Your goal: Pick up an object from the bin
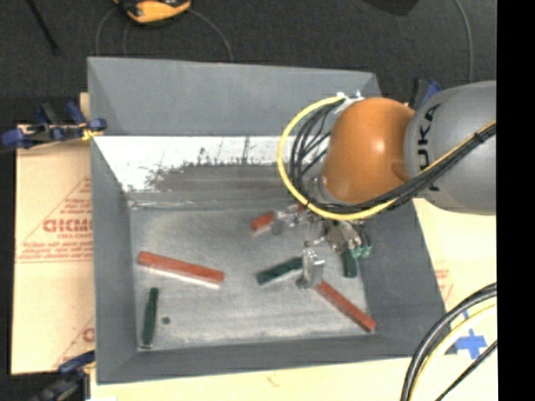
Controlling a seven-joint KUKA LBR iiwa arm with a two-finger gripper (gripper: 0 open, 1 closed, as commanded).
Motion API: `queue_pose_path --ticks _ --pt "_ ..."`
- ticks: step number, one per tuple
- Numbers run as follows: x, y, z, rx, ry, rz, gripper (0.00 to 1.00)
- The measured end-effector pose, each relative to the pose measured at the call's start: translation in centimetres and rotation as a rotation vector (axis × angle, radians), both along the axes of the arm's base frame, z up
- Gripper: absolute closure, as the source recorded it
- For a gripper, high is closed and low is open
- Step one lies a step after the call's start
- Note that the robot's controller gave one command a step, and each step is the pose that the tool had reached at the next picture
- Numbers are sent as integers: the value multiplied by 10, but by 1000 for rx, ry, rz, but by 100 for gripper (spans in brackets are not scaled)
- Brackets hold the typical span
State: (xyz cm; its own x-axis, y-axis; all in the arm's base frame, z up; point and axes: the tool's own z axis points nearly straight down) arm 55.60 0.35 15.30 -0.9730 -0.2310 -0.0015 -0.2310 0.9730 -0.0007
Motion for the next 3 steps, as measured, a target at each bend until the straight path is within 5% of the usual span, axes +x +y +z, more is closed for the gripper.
queue_pose_path --ticks 1,2,3 --pt "9 1 -9 2 -5 -132 0" --pt "15 -1 -55 0 -3 -6 0" --pt "22 -3 -82 0 -1 136 100"
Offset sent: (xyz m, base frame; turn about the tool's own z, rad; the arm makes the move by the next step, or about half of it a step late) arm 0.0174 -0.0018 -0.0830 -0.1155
